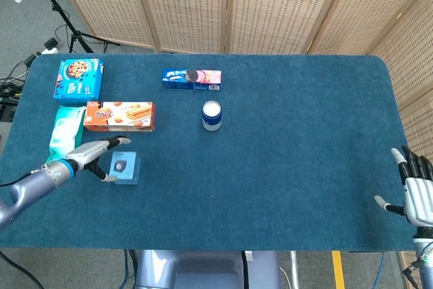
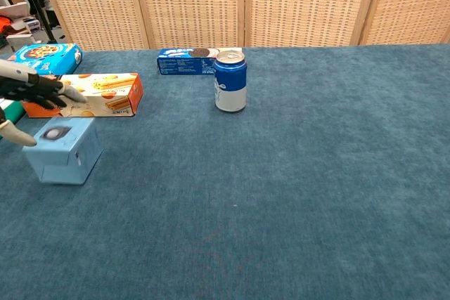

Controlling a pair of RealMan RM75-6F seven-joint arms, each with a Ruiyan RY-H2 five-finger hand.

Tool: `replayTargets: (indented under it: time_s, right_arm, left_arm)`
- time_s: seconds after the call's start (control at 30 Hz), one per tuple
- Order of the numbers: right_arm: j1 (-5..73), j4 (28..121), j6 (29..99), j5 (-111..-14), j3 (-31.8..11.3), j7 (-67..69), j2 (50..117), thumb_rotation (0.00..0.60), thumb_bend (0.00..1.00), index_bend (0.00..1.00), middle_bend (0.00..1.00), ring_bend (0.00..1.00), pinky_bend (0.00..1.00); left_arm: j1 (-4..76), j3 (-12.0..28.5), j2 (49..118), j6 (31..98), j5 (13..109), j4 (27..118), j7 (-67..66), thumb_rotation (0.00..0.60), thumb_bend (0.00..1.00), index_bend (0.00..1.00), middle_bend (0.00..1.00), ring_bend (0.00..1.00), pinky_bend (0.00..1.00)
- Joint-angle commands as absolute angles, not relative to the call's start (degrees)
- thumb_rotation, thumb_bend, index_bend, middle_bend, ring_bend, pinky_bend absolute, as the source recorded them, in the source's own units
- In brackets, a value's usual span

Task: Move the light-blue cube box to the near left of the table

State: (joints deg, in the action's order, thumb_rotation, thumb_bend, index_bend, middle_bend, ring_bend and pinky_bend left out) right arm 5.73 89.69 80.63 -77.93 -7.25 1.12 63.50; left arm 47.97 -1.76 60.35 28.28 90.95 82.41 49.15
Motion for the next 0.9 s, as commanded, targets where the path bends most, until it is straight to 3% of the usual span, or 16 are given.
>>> replayTargets:
  time_s: [0.03,0.33,0.57,0.9]
  right_arm:
    - [5.71,89.73,80.68,-78.01,-7.22,1.17,63.46,0.600,0.00,0.00,0.00,0.00,0.00]
    - [5.42,89.97,81.07,-78.26,-7.15,1.97,63.04,0.600,0.00,0.00,0.00,0.00,0.00]
    - [5.39,90.09,81.02,-78.45,-7.04,2.28,62.81,0.600,0.00,0.00,0.00,0.00,0.00]
    - [5.58,89.78,80.33,-77.94,-7.17,2.85,62.73,0.600,0.00,0.00,0.00,0.00,0.00]
  left_arm:
    - [45.10,-0.65,62.43,33.63,88.52,80.72,43.90,0.600,0.20,0.00,0.00,0.00,0.00]
    - [38.86,-2.07,61.90,44.44,87.94,84.18,27.68,0.600,0.19,0.00,0.00,0.00,0.00]
    - [36.25,-1.87,67.11,45.69,82.45,81.94,15.58,0.600,0.19,0.00,0.00,0.00,0.00]
    - [35.18,0.47,74.26,48.70,79.17,77.03,10.27,0.600,0.21,0.00,0.00,0.00,0.01]
